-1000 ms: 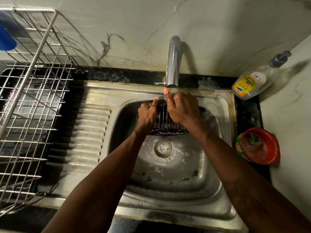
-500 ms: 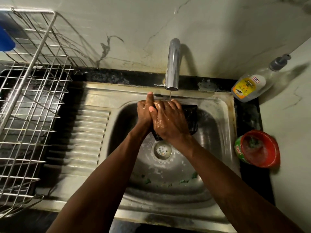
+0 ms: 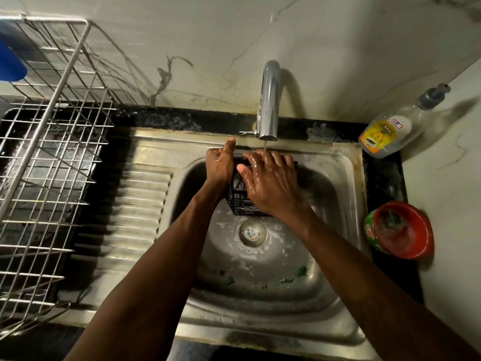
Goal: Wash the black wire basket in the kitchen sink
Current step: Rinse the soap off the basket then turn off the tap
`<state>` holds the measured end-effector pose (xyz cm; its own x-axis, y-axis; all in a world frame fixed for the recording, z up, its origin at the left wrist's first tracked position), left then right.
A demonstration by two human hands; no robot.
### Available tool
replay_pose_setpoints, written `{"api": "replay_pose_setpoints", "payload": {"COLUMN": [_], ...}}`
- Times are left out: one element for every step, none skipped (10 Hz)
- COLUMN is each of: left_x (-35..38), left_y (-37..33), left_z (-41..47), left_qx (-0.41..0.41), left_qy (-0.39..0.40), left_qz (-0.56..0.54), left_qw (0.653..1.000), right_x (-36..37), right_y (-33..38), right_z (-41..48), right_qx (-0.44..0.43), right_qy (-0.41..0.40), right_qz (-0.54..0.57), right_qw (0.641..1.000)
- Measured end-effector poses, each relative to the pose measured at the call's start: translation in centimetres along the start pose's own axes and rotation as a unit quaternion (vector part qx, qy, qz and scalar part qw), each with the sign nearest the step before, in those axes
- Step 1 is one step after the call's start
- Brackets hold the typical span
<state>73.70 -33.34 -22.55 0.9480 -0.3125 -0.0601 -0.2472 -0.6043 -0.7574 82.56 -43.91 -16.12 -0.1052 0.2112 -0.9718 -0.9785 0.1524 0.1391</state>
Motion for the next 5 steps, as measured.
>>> {"api": "replay_pose_setpoints", "payload": {"left_x": [0.0, 0.3, 0.2, -0.9, -1.1], "left_y": [0.2, 1.0, 0.7, -0.7, -1.0], "left_z": [-0.2, -0.5, -0.2, -0.1, -0.4], "left_qx": [0.0, -0.012, -0.012, 0.011, 0.005], "left_qy": [0.02, 0.051, 0.049, 0.021, 0.024], "left_qz": [-0.012, -0.031, -0.021, 0.007, 0.035], "left_qw": [1.0, 0.998, 0.998, 1.0, 0.999], "right_x": [0.6, -0.2, -0.3, -0.1, 0.0], "right_y": [-0.9, -5.5, -5.9, -0.7, 2.1], "right_z": [-0.6, -0.4, 0.1, 2.4, 3.1], "right_qx": [-0.065, 0.1, 0.197, 0.173, 0.108], "right_qy": [0.027, 0.013, 0.038, 0.043, 0.017], "right_qz": [0.036, 0.076, 0.038, -0.001, -0.031], "right_qw": [0.997, 0.992, 0.979, 0.984, 0.994]}}
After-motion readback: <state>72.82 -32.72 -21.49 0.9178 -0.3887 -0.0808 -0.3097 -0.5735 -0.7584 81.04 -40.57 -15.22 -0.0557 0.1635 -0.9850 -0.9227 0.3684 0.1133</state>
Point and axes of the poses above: each hand's wrist, its own z-axis towards the middle knuckle, its own x-axis out of the palm, y = z × x, the point moved 10 cm from there along z, towards the middle knuckle, and after that the axes turned 13 degrees about -x, right-handed, at the moved point
